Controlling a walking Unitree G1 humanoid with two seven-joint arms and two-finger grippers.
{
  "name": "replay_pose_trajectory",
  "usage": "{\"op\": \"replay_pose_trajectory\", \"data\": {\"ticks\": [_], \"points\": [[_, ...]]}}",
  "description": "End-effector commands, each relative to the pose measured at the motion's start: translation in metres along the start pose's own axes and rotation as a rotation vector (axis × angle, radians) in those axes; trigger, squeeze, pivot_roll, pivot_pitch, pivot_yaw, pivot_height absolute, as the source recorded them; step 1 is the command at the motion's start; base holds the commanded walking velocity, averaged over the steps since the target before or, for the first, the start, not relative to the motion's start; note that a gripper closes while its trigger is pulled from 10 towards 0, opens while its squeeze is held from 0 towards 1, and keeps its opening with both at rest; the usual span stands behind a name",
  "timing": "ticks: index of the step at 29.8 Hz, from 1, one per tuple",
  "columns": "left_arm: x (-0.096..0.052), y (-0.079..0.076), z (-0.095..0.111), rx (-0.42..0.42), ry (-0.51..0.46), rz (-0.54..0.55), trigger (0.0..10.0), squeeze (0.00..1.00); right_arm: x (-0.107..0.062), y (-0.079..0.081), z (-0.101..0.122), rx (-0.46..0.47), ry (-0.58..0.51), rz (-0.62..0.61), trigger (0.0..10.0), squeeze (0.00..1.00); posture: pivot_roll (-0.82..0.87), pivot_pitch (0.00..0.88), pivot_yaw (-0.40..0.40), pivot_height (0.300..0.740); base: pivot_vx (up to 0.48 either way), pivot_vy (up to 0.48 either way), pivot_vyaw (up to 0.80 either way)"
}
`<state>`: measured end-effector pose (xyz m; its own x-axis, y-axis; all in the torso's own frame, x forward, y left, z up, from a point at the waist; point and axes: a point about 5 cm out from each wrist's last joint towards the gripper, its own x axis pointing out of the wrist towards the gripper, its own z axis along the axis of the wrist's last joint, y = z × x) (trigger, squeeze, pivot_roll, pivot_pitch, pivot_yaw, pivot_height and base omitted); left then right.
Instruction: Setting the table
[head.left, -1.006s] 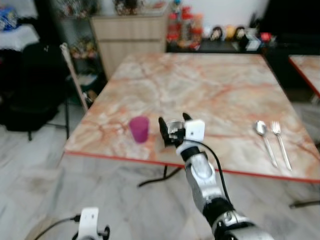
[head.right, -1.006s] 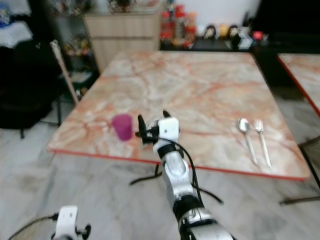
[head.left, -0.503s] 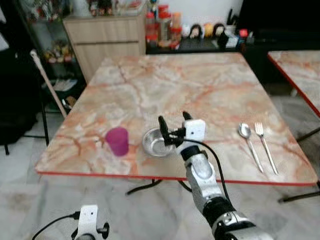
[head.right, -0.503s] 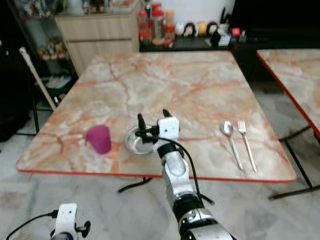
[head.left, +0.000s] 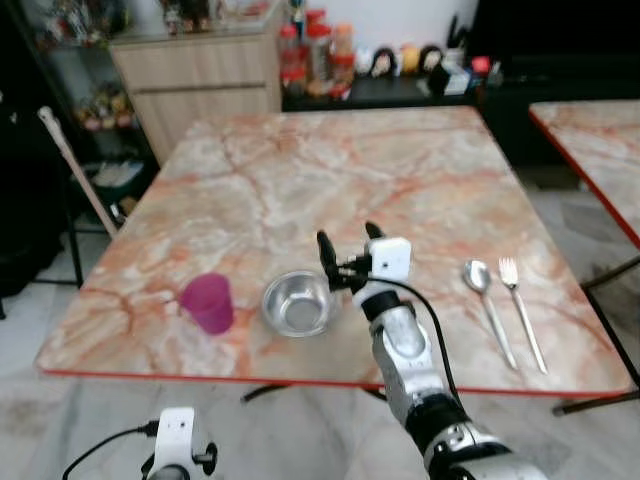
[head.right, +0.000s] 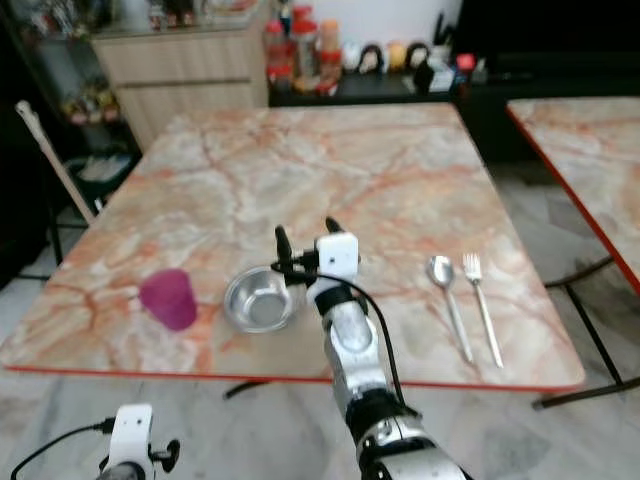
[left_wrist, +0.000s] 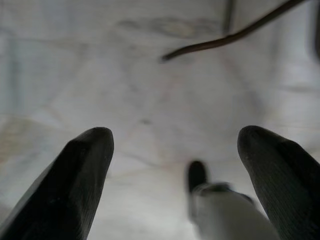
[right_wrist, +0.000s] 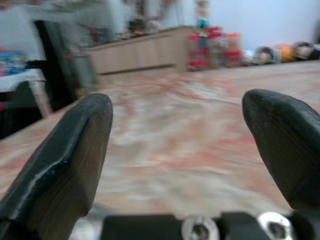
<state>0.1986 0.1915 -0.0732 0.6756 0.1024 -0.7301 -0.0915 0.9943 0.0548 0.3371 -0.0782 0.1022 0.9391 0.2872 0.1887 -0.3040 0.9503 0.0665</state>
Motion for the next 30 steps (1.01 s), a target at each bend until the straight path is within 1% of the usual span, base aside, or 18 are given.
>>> {"op": "replay_pose_trajectory", "data": {"ticks": [1,8,12,15,19,20,21,22,24,26,27,28,30], "points": [[-0.001,0.011,-0.003,0.015,0.007,0.027,10.0,0.00,0.006,0.013,0.005,0.018,-0.020,0.037,10.0,0.00,0.03,0.000,0.051,0.736,0.277,0.000,0.00],[-0.002,0.011,-0.004,0.014,0.008,0.027,10.0,0.00,0.005,0.015,0.003,0.018,-0.010,0.052,10.0,0.00,0.03,0.000,0.050,0.736,0.040,0.000,0.00],[-0.002,0.010,-0.006,0.016,0.014,0.023,10.0,0.00,0.001,0.018,-0.006,0.061,0.061,0.087,10.0,0.00,0.03,0.000,0.046,0.736,0.000,0.000,0.00],[-0.003,0.010,-0.007,0.017,0.018,0.023,10.0,0.00,0.001,0.018,-0.008,0.091,0.085,0.082,10.0,0.00,0.03,0.000,0.045,0.736,0.000,0.000,0.00],[-0.003,0.011,-0.008,0.019,0.023,0.023,10.0,0.00,0.003,0.018,-0.004,0.148,0.080,0.092,10.0,0.00,0.03,0.000,0.044,0.736,0.000,0.000,0.00],[-0.003,0.011,-0.009,0.019,0.023,0.024,10.0,0.00,0.003,0.018,-0.004,0.154,0.082,0.092,10.0,0.05,0.03,0.000,0.044,0.736,0.000,0.000,0.00],[-0.003,0.011,-0.009,0.019,0.024,0.024,10.0,0.00,0.004,0.018,-0.004,0.154,0.091,0.095,10.0,0.05,0.03,0.000,0.044,0.736,0.000,0.000,0.00],[-0.003,0.011,-0.009,0.019,0.024,0.024,10.0,0.00,0.003,0.018,-0.005,0.146,0.101,0.095,10.0,1.00,0.03,0.000,0.044,0.736,0.000,0.000,0.00],[-0.003,0.011,-0.009,0.016,0.024,0.026,10.0,0.00,0.004,0.018,-0.002,0.150,0.098,0.107,10.0,1.00,0.03,0.000,0.044,0.736,0.000,0.000,0.00],[-0.003,0.011,-0.009,0.014,0.027,0.025,10.0,0.00,0.006,0.017,-0.004,0.137,0.133,0.088,10.0,1.00,0.03,0.000,0.045,0.736,0.000,0.000,0.00],[-0.003,0.011,-0.009,0.014,0.027,0.025,10.0,0.00,0.006,0.017,-0.004,0.137,0.133,0.088,10.0,1.00,0.03,0.000,0.045,0.736,0.000,0.000,0.00],[-0.003,0.011,-0.009,0.013,0.029,0.025,10.0,0.00,0.006,0.017,-0.007,0.142,0.190,0.071,10.0,0.00,0.03,0.000,0.046,0.736,0.000,0.000,0.00],[-0.003,0.011,-0.010,0.012,0.030,0.025,10.0,0.00,0.007,0.017,-0.008,0.154,0.222,0.059,10.0,0.00,0.03,0.000,0.048,0.736,0.000,0.000,0.00]]}}
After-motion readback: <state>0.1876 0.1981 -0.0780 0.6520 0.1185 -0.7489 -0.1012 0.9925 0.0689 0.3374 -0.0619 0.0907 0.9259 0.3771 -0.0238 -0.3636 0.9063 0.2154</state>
